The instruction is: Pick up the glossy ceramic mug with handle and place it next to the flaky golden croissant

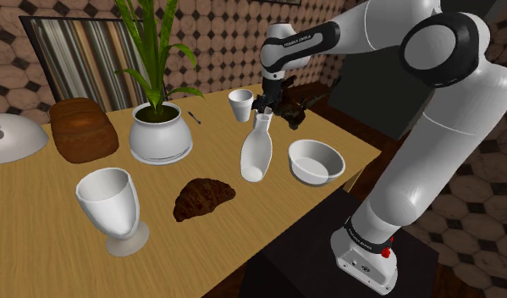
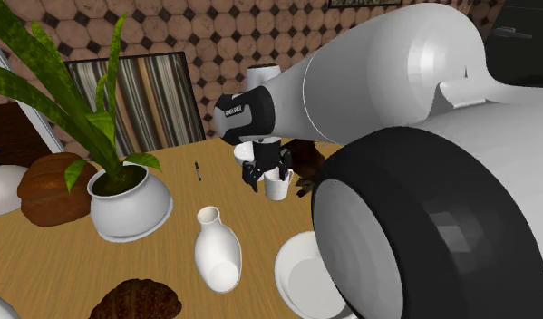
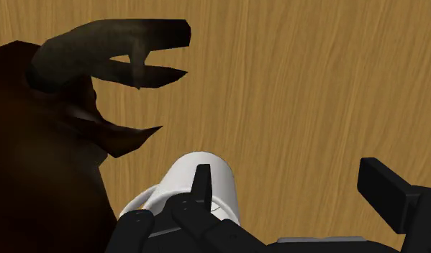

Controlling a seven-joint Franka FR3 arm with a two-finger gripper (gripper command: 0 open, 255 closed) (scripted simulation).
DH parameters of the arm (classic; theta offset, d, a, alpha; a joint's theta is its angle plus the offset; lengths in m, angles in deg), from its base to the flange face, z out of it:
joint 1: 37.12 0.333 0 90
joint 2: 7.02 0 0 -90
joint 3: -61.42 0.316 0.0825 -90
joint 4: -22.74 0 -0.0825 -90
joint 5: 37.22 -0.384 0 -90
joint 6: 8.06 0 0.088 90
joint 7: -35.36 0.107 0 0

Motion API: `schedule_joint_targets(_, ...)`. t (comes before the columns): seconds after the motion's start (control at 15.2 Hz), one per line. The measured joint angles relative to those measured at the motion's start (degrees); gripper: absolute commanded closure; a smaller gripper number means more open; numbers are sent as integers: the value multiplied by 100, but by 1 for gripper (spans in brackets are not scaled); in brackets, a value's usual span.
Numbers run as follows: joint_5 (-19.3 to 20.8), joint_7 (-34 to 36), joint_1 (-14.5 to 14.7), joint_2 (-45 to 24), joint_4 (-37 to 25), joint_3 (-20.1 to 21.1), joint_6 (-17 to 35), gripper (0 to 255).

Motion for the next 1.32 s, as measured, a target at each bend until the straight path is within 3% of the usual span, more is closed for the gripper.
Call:
schedule_joint_targets(0.4, 68, -52, -42, -1132, -1156, -22, 203, 0)
schedule_joint_targets(0.92, 67, -69, -82, -1448, -1008, -34, 688, 0)
schedule_joint_targets(1.32, 67, -66, -83, -1482, -972, -34, 755, 0)
